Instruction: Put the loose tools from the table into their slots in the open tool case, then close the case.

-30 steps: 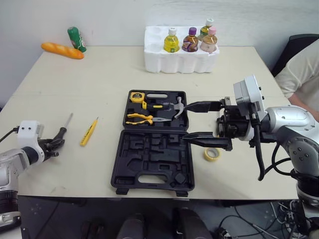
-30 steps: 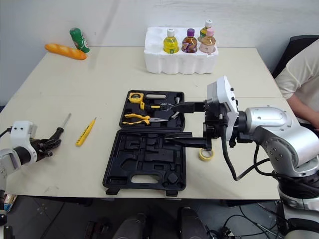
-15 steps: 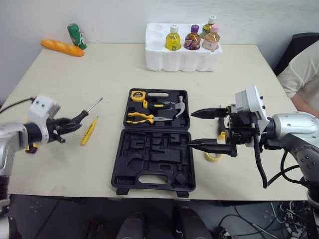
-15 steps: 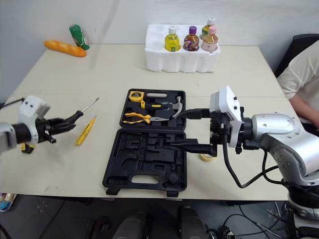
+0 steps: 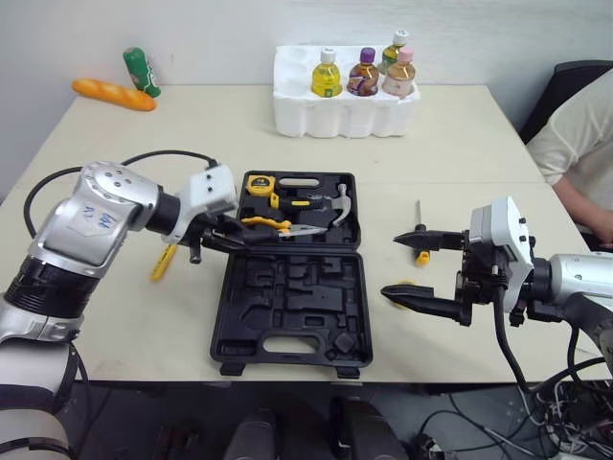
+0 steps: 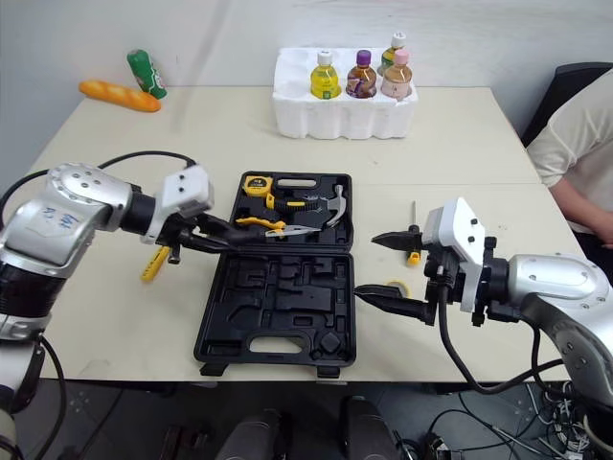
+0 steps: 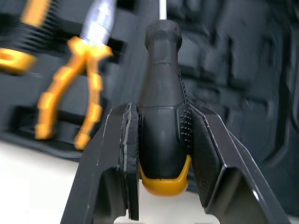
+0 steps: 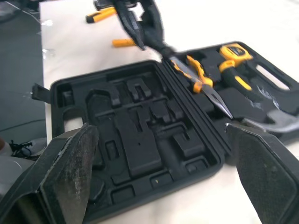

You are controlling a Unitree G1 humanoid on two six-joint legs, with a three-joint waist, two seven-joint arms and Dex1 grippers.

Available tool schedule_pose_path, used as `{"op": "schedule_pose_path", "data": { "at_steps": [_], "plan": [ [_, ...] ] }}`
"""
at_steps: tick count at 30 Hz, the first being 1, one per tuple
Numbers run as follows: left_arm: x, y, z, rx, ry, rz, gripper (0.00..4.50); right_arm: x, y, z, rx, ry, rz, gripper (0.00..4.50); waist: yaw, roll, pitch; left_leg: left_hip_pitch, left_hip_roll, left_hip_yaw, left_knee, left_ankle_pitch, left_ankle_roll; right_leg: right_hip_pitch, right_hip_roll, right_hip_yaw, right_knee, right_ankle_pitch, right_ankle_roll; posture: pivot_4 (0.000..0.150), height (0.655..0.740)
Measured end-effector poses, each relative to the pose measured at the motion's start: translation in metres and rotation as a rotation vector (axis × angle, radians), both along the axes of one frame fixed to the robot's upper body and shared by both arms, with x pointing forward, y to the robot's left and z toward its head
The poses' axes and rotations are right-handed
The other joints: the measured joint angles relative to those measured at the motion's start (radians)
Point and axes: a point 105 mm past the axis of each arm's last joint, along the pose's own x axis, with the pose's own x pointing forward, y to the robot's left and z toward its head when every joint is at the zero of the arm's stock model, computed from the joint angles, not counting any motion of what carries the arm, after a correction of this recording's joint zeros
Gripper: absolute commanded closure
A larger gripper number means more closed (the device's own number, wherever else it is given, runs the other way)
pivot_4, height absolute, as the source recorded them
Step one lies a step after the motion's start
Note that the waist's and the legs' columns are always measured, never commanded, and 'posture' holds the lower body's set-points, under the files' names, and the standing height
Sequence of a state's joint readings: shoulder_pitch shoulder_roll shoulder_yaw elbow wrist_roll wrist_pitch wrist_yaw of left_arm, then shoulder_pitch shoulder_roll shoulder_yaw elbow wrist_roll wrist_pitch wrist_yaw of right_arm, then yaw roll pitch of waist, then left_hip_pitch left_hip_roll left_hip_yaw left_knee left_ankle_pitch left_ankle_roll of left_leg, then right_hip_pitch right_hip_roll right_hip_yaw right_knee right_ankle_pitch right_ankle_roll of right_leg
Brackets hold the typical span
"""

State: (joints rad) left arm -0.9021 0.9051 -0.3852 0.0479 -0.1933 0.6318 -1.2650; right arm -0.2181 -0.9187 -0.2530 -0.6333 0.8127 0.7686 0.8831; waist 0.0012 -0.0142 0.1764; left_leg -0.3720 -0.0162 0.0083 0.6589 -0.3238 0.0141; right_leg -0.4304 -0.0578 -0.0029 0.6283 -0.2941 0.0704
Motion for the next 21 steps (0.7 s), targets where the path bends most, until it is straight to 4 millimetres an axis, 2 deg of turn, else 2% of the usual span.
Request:
{"op": "schedule_pose_path", "data": {
  "at_steps": [7,12,21],
  "plan": [
    [0.009,-0.016,-0.023,0.117,0.010,-0.102,3.44,-0.009,-0.001,-0.011,-0.011,0.015,-0.062,0.00,0.001,0.000,0.000,-0.002,0.000,0.000,0.006,-0.003,0.006,0.001,0.000,0.001,0.000,0.002,0.003,0.150,0.7367],
    [0.018,-0.023,-0.025,0.131,-0.028,-0.138,3.44,-0.012,-0.001,-0.011,-0.001,0.009,-0.088,0.00,0.002,0.000,0.000,-0.002,0.000,0.000,0.006,-0.003,0.006,0.001,0.000,0.001,0.000,0.002,0.003,0.150,0.7367],
    [0.022,-0.020,-0.029,0.124,-0.015,-0.119,3.44,-0.012,-0.004,-0.014,0.007,0.020,-0.125,0.00,0.001,0.000,0.000,-0.002,0.000,0.000,0.007,-0.003,0.006,0.001,0.000,0.001,0.001,0.002,0.004,0.150,0.7367]
  ]
}}
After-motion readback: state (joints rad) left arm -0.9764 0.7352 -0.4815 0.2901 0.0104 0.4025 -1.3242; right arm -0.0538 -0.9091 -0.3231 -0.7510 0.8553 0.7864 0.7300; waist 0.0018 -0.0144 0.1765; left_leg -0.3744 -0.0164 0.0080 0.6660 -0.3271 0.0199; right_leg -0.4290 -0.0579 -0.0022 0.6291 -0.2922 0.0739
